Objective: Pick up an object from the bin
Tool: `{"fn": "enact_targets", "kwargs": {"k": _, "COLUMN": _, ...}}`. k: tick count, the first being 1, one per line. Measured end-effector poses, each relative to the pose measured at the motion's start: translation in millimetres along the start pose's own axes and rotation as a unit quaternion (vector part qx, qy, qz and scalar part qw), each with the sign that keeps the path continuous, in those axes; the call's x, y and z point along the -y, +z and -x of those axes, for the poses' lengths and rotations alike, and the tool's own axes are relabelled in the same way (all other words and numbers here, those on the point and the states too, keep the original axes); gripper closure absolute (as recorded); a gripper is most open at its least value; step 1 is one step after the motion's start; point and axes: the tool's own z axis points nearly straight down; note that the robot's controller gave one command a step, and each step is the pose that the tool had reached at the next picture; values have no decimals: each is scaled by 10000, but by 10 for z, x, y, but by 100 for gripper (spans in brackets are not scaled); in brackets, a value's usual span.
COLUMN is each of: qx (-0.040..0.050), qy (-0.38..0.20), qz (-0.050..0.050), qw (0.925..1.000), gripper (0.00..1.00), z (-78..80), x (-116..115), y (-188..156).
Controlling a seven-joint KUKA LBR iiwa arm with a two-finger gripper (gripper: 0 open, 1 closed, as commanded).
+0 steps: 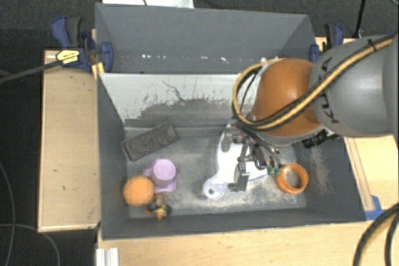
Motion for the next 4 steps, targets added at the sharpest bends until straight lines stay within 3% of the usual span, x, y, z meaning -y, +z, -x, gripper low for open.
{"fn": "enact_targets", "kwargs": {"k": 1, "qx": -1, "qy": -50, "qz": 2, "qw": 10000, "gripper": 0, "z": -132, "x": -61, "y": 214}}
{"fn": "enact_targets", "kwargs": {"k": 2, "qx": -4, "qy": 52, "qz": 4, "qw": 10000, "gripper": 100, "z": -109, "x": -106, "y": 519}}
{"fn": "enact_targets", "kwargs": {"k": 3, "qx": -4, "qy": 56, "qz": 4, "qw": 10000, "gripper": 100, "z": -109, "x": -105, "y": 519}}
{"fn": "enact_targets", "kwargs": {"k": 4, "qx": 34, "qy": 27, "qz": 6, "qw": 10000, "gripper": 100, "z": -89, "x": -166, "y": -1223}}
